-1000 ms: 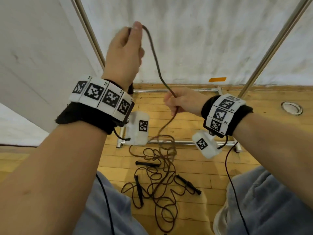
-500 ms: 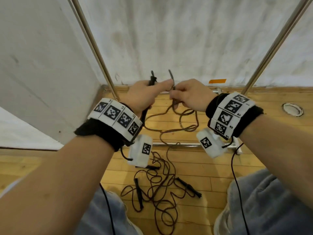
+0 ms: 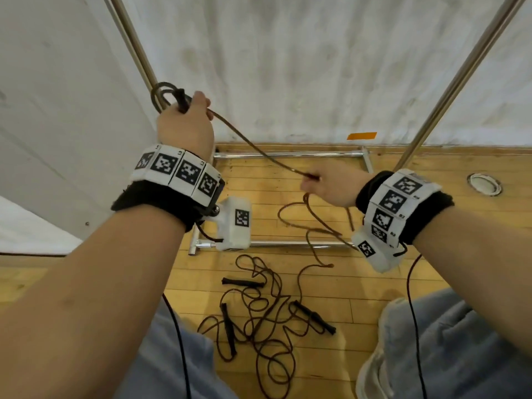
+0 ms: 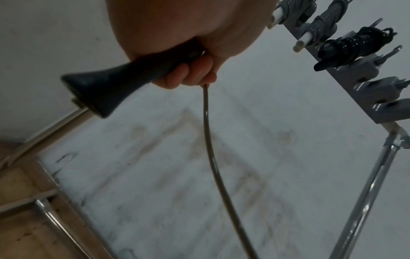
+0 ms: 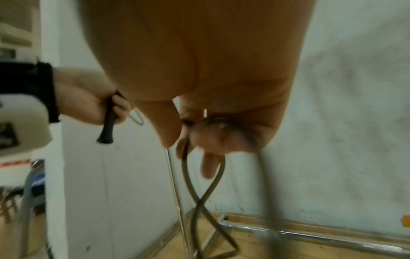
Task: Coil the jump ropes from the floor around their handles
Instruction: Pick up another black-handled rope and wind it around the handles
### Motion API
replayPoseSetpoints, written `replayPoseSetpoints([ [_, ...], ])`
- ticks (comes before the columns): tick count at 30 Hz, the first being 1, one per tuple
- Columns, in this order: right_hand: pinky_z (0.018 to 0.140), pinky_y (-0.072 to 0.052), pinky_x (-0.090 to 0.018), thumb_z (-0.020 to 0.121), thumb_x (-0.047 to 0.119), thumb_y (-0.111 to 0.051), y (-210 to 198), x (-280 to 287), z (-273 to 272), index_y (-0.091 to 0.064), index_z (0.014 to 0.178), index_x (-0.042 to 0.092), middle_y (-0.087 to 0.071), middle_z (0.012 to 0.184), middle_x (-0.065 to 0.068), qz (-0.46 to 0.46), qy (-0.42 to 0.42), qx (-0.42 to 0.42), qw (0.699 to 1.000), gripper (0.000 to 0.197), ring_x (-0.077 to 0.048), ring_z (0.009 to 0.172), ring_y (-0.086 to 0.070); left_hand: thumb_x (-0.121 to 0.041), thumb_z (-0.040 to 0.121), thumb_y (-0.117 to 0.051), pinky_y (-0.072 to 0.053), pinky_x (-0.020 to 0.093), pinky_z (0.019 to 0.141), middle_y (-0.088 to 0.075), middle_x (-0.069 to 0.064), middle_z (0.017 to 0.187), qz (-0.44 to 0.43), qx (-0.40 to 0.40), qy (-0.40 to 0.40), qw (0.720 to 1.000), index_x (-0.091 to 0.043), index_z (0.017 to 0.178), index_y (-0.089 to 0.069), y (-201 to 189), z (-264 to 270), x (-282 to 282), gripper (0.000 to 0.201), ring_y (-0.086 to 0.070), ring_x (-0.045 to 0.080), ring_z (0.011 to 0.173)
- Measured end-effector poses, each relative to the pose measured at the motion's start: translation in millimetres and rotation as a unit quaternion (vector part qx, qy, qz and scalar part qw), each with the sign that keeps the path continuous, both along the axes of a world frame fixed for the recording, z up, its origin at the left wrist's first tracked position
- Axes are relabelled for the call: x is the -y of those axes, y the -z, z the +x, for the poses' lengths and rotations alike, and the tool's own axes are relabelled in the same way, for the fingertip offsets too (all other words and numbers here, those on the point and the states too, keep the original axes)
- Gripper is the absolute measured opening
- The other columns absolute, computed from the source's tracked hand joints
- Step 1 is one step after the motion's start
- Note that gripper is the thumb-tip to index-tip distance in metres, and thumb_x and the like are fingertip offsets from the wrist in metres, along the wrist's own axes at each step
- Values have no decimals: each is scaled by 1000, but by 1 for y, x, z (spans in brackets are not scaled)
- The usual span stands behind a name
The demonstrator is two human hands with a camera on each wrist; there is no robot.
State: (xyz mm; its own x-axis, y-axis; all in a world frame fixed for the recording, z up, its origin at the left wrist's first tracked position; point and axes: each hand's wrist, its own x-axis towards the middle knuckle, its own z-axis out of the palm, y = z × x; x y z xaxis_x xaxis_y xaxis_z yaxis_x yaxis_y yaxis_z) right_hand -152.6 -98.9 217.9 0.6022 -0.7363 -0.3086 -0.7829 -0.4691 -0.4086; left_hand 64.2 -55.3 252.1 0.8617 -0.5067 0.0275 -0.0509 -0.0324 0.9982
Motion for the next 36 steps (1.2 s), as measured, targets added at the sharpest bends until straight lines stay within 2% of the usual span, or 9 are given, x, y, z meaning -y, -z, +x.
replayPoseSetpoints([
  [5,52,-35,-23,97,33,-45,-12,13,-4,-66,84,15,-67,78,-1,-101,51,103,988,30,-11,61,-53,-40,90,-58,-39,17,38,-72,-9,64,142,5,117,983,-16,81,-64,4,4,-2,26,-48,4,35],
  [8,50,-36,-21,95,31,-50,-21,11,1,-67,85,9,-59,62,0,-106,53,167,979,30,-14,56,-51,-52,87,-59,-40,17,43,-72,-5,66,211,94,246,941,-16,77,-70,7,-15,-11,39,-47,4,38],
  [13,45,-33,-11,91,25,-57,-31,-2,20,-63,72,19,-46,49,10,-75,16,235,969,21,-4,43,-43,-53,87,-58,-41,24,50,-53,-8,58,149,134,397,896,-12,87,-69,2,-43,-17,43,-46,7,46],
  [19,44,-30,-11,86,26,-64,-27,2,13,-65,68,21,-46,51,8,-21,43,231,972,18,-2,41,-41,-43,93,-56,-41,24,53,-51,-6,59,159,212,420,868,-17,70,-60,-3,-27,-19,35,-44,11,49],
  [24,47,-31,-11,83,24,-65,-25,-1,11,-61,67,24,-49,56,11,-26,47,257,965,17,3,45,-43,-39,85,-67,-36,2,62,-64,-18,82,170,259,460,832,-25,100,-70,3,-32,-23,21,-55,-11,69],
  [27,51,-32,-11,81,22,-68,-26,-2,15,-59,67,26,-50,56,14,-26,52,287,956,17,4,46,-43,-37,93,-58,-38,9,52,-59,-10,65,176,292,497,798,-23,74,-68,5,-42,-25,26,-48,-4,50],
  [29,56,-38,-10,83,19,-68,-26,0,12,-59,66,21,-52,51,14,17,66,324,944,19,2,47,-45,-41,94,-54,-39,16,50,-52,-12,54,150,269,452,837,-26,64,-60,0,-40,-25,34,-44,-1,43],
  [32,89,-49,-32,86,16,-62,-19,1,8,-65,66,14,-67,68,5,159,48,321,932,20,-13,79,-64,-46,90,-55,-36,28,57,-49,-14,52,48,127,345,929,-24,63,-58,-11,-26,-23,34,-42,8,48],
  [36,102,-37,-39,95,30,-50,14,-9,5,-64,66,18,-71,89,1,207,-42,56,976,34,-16,100,-61,-38,89,-58,-36,27,51,-52,-9,57,-47,8,110,993,-24,59,-60,-26,6,-19,33,-42,10,47],
])
